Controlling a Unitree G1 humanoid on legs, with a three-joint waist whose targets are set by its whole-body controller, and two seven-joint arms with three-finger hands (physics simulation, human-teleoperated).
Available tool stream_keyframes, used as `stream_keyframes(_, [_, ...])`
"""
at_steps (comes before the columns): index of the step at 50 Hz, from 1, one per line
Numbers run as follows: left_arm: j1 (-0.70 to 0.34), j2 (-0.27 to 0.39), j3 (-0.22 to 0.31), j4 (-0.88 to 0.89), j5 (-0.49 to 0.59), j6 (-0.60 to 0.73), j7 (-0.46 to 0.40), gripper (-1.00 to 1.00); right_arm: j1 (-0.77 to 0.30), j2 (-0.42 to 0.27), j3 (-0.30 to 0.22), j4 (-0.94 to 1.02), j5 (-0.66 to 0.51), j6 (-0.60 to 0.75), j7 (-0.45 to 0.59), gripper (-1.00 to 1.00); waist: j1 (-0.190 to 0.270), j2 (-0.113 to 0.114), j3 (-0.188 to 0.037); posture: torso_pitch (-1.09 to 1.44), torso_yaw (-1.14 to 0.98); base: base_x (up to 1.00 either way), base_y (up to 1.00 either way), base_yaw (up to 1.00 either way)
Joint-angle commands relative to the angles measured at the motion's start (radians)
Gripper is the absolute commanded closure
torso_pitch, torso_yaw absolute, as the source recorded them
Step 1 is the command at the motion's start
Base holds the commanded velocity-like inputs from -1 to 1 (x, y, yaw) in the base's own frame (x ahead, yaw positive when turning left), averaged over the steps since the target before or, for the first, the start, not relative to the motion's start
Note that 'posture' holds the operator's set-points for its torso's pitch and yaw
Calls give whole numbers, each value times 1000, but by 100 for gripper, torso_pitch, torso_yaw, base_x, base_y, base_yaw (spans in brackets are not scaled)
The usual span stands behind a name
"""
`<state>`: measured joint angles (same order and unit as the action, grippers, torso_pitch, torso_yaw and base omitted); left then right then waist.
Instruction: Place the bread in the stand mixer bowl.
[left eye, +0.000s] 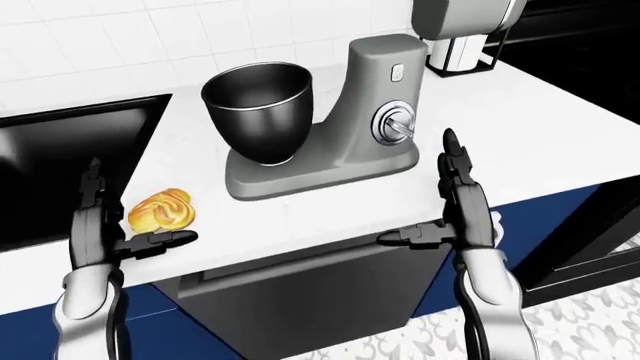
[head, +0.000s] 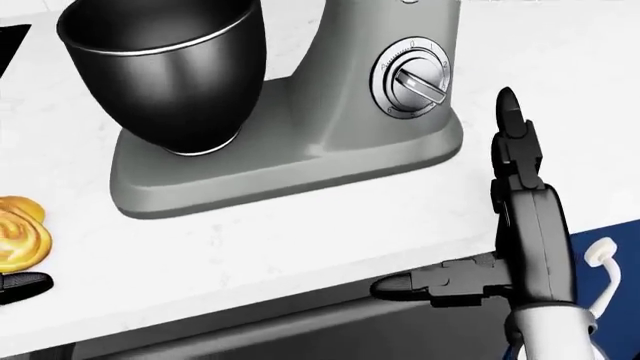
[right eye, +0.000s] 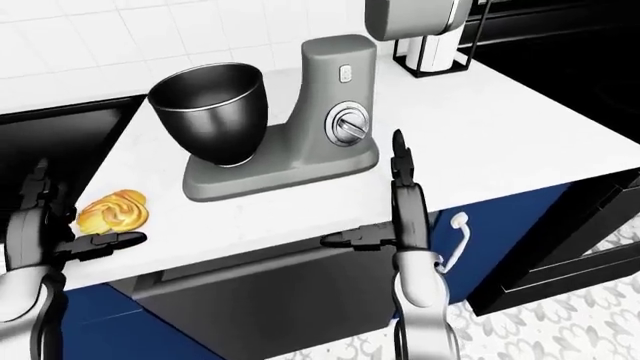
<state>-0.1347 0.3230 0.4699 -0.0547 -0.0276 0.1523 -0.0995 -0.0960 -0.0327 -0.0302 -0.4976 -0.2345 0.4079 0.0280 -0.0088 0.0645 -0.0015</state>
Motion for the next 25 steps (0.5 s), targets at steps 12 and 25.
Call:
stream_keyframes(12, [59, -13, -74, 119, 137, 134, -148, 100, -19, -2, 0, -42, 0, -41, -4, -100, 6, -2, -6, 0, 0, 0, 0, 0])
stream_keyframes(25, [66, -22, -59, 108, 144, 143, -175, 100, -18, -2, 1, -48, 0, -42, -2, -100, 1, 19, -24, 0, 0, 0, 0, 0])
